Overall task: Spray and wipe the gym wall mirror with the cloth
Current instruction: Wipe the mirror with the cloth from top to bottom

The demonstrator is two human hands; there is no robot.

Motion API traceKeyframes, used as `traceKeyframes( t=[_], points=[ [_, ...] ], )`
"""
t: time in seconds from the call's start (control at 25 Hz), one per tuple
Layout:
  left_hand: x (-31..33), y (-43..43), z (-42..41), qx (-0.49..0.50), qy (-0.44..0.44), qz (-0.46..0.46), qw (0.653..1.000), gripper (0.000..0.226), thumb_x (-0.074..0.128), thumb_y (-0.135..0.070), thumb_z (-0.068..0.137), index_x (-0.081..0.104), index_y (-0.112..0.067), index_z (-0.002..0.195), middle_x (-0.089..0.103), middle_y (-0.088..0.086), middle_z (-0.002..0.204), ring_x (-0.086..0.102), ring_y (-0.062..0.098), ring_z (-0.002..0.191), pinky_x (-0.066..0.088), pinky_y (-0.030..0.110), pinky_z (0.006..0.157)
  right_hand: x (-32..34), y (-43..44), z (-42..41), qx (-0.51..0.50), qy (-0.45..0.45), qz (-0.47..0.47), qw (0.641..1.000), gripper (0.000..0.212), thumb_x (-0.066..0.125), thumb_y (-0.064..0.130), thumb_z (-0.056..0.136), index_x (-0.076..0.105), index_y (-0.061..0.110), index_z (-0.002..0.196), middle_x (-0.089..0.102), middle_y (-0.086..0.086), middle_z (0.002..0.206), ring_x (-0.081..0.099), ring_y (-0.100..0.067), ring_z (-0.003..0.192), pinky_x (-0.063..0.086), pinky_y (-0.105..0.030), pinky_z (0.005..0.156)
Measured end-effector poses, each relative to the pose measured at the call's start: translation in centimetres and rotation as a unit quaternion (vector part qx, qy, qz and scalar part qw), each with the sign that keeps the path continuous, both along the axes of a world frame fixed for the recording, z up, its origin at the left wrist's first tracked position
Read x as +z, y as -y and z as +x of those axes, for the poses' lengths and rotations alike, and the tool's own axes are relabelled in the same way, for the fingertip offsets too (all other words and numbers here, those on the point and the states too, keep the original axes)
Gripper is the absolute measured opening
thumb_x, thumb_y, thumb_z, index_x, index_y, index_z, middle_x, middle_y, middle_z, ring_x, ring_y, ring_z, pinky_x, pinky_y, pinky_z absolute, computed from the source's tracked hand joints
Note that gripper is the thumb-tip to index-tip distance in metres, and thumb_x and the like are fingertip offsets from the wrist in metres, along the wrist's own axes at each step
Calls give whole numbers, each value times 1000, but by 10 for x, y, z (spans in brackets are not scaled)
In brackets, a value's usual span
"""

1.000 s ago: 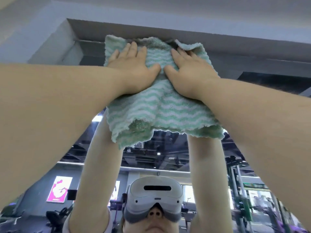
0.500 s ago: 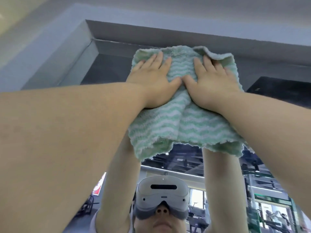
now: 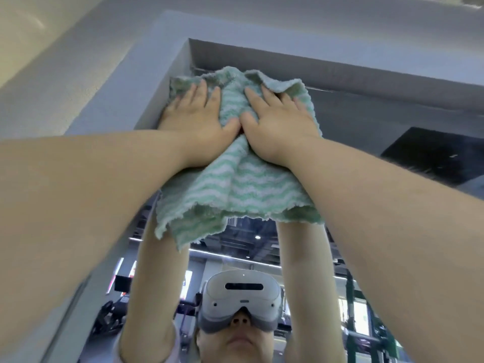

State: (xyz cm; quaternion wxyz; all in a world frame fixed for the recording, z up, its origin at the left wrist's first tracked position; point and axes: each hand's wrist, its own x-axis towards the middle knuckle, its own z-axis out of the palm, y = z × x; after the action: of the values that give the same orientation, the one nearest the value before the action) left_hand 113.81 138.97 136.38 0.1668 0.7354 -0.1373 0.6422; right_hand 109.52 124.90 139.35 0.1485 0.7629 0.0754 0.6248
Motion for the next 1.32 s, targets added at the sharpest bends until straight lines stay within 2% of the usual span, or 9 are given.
traceKeyframes(
  t=[0.2, 0.44, 0.64, 0.8, 1.08, 1.32],
  points=[
    [24, 25, -10, 3, -14, 3, 1000, 70, 18, -57, 97, 1, -22, 155, -8, 2, 163, -6, 17, 149, -2, 38, 119, -1, 41, -11, 13, 27, 16, 999, 64, 21, 49, 100, 6, 22, 156, 1, 4, 163, 1, -15, 149, -2, -31, 119],
    [31, 156, -44, -29, 53, 87, 994, 69, 16, -57, 97, 4, -22, 155, -5, 0, 163, -3, 14, 149, -1, 37, 120, -10, 179, -53, -2, 52, 71, 996, 63, 23, 49, 100, 9, 24, 156, 2, 6, 163, 2, -13, 149, 3, -33, 121],
    [13, 280, -80, -49, 74, 143, 986, 70, 16, -58, 97, 3, -22, 155, -7, 1, 163, -6, 14, 149, -3, 37, 119, -40, 297, -91, -8, 68, 128, 989, 61, 25, 48, 101, 9, 25, 156, 3, 8, 163, 1, -11, 148, 2, -30, 120],
    [-2, 332, -96, -56, 70, 157, 984, 70, 16, -57, 97, 0, -21, 155, -10, 3, 162, -9, 15, 149, -4, 38, 120, -61, 346, -106, -27, 71, 139, 987, 62, 24, 48, 100, 10, 24, 156, 5, 5, 163, 4, -14, 149, 3, -33, 121],
    [-7, 293, -81, -47, 77, 153, 984, 70, 17, -57, 97, -1, -22, 155, -10, 2, 162, -9, 12, 148, -4, 35, 120, -53, 307, -92, -36, 62, 146, 987, 62, 22, 47, 100, 7, 23, 156, 0, 0, 163, 1, -17, 149, 1, -37, 121],
    [5, 159, -38, -19, 56, 101, 993, 72, 18, -60, 96, -1, -24, 155, -10, 0, 162, -7, 12, 149, -2, 35, 120, -35, 179, -54, -26, 43, 81, 995, 62, 20, 48, 100, 4, 24, 155, -1, 1, 163, 0, -17, 149, -1, -37, 121]
  ],
)
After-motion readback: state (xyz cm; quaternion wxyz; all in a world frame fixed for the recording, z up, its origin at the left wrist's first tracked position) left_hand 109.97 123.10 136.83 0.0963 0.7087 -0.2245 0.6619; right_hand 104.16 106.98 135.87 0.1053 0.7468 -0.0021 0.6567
